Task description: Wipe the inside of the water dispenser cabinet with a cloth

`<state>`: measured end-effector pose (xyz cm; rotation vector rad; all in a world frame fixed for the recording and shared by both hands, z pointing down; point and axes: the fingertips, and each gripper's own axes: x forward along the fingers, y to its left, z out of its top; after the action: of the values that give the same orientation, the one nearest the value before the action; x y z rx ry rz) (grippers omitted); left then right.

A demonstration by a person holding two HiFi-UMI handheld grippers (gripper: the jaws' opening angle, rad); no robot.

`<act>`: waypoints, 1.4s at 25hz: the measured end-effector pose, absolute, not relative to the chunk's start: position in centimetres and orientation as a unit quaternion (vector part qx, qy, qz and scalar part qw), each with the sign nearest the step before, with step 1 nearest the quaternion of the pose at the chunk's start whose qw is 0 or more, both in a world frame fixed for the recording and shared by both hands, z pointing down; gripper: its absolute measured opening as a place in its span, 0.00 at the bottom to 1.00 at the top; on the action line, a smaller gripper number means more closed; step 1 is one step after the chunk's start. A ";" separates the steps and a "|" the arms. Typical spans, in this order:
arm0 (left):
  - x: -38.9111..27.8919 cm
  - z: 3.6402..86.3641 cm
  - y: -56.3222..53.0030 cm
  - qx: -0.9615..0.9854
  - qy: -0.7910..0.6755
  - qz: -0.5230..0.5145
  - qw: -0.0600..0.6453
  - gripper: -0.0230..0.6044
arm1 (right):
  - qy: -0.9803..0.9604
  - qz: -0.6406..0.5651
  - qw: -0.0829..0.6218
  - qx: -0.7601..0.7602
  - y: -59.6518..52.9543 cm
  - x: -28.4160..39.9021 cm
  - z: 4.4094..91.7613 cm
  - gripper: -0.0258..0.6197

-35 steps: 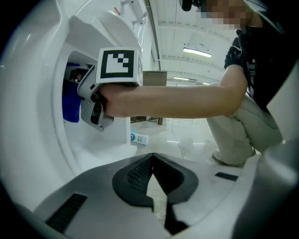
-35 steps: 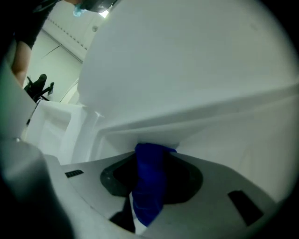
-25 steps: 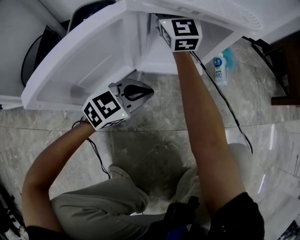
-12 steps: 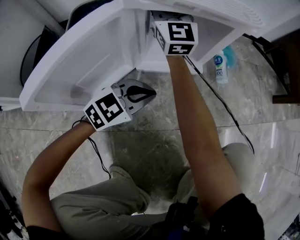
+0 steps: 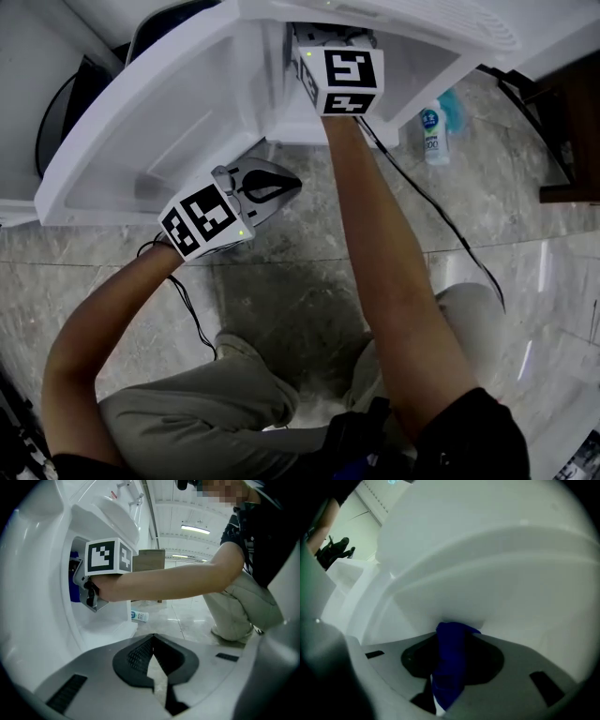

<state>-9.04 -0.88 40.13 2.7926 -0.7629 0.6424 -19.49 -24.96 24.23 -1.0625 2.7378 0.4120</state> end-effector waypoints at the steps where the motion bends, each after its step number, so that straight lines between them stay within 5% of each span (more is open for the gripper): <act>1: -8.8 40.0 -0.9 0.939 -0.255 0.214 0.086 0.05 | 0.919 0.135 0.094 -0.359 -24.6 -19.4 24.2 0.20; 17: -8.4 39.2 -2.7 0.940 -0.264 0.190 0.103 0.05 | 0.939 0.154 0.016 -0.308 -24.6 -20.0 25.9 0.20; 35: -4.8 39.7 -9.5 0.939 -0.275 0.186 0.086 0.05 | 0.959 0.093 -0.260 -0.068 -16.8 -10.2 30.1 0.22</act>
<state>-4.83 -9.47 39.72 2.7990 -0.8203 0.5555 -10.22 -16.76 30.06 -0.2578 3.6408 0.3544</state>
